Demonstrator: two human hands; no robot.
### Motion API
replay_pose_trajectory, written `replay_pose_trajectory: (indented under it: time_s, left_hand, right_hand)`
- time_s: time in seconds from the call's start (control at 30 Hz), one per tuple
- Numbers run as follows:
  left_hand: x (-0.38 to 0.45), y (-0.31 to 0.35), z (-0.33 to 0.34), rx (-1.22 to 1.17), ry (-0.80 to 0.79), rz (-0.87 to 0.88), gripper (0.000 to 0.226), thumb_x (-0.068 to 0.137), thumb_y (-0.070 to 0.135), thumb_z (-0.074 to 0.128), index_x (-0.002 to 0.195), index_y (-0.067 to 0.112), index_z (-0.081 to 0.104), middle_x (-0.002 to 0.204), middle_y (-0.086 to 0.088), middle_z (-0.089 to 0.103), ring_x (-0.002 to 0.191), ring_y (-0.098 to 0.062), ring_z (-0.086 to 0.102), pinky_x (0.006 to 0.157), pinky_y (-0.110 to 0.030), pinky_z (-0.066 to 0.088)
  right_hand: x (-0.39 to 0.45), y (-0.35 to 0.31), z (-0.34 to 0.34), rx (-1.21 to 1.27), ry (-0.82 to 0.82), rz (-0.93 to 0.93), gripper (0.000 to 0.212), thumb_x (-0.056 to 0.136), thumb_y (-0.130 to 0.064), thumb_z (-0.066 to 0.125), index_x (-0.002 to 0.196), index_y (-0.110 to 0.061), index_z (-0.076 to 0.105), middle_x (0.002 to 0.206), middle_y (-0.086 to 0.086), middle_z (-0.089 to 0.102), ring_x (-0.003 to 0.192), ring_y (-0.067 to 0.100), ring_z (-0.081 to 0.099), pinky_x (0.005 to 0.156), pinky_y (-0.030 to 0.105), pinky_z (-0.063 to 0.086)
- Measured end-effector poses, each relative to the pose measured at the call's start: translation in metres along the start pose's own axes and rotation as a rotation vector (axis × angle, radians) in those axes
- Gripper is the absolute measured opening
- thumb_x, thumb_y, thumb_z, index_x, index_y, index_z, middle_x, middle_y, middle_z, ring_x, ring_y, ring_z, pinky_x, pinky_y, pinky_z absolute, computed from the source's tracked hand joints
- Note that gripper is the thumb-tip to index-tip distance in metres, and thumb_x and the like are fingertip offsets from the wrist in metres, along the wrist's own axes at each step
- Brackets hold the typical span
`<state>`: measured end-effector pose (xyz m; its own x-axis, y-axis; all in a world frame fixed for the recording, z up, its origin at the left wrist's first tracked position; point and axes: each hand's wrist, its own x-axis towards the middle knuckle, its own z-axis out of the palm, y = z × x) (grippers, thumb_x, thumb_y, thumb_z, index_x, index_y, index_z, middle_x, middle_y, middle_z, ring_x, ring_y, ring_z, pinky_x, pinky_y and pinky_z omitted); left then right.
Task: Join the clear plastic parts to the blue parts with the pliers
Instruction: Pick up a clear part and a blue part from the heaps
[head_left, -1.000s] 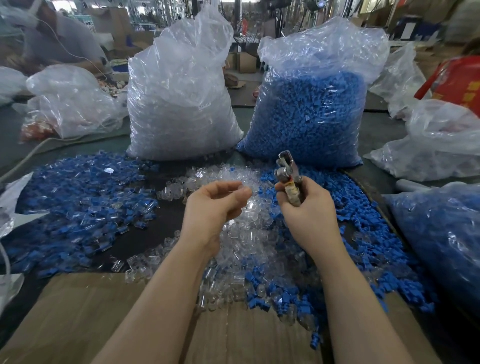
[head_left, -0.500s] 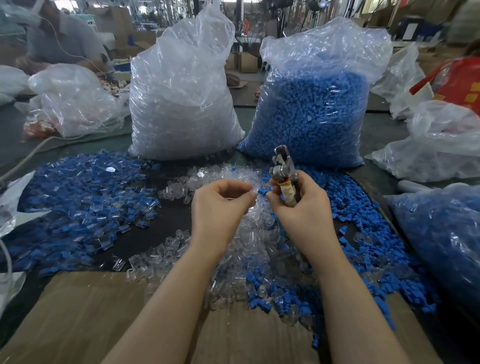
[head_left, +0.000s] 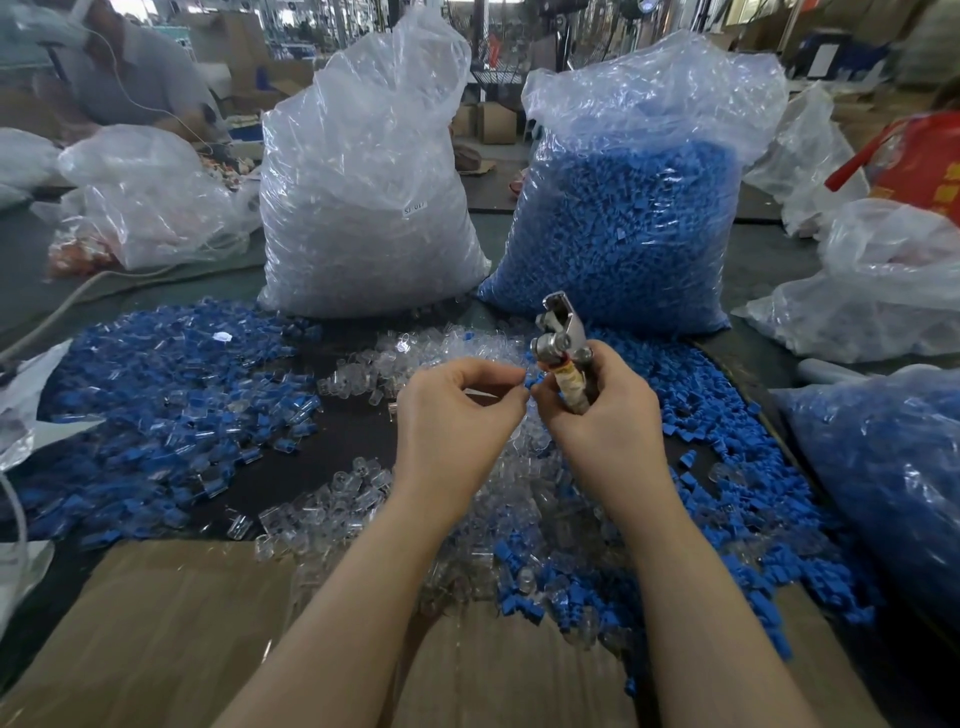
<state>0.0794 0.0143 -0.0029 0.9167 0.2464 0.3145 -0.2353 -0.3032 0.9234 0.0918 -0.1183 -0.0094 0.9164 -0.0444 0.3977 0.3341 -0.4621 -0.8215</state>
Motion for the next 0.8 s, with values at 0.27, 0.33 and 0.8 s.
replay_pose_trajectory:
  time_s: [0.27, 0.33, 0.8]
  left_hand:
    - [0.001, -0.004, 0.000, 0.010, -0.004, 0.017, 0.014, 0.077, 0.009, 0.080, 0.086, 0.020, 0.079, 0.077, 0.013, 0.075, 0.073, 0.000, 0.070, 0.074, -0.027, 0.060]
    - [0.000, -0.004, 0.000, 0.000, 0.001, 0.016, 0.012, 0.077, 0.012, 0.082, 0.084, 0.021, 0.079, 0.076, 0.014, 0.074, 0.072, 0.000, 0.070, 0.073, -0.027, 0.060]
    - [0.005, 0.000, -0.005, -0.490, 0.036, -0.142, 0.017, 0.084, -0.003, 0.071, 0.083, 0.013, 0.072, 0.073, 0.000, 0.074, 0.071, -0.013, 0.072, 0.070, -0.021, 0.056]
  right_hand:
    - [0.000, 0.002, -0.001, 0.010, -0.055, -0.009, 0.019, 0.090, -0.021, 0.067, 0.086, -0.035, 0.055, 0.085, -0.026, 0.062, 0.069, -0.001, 0.055, 0.054, 0.014, 0.038]
    - [0.000, 0.003, -0.001, 0.030, -0.050, -0.016, 0.014, 0.090, -0.019, 0.066, 0.088, -0.030, 0.059, 0.084, -0.023, 0.063, 0.067, 0.000, 0.056, 0.054, 0.014, 0.040]
    - [0.002, 0.004, -0.012, -0.067, -0.230, 0.074, 0.012, 0.089, -0.025, 0.067, 0.097, -0.017, 0.063, 0.085, -0.001, 0.067, 0.080, 0.023, 0.062, 0.077, 0.049, 0.053]
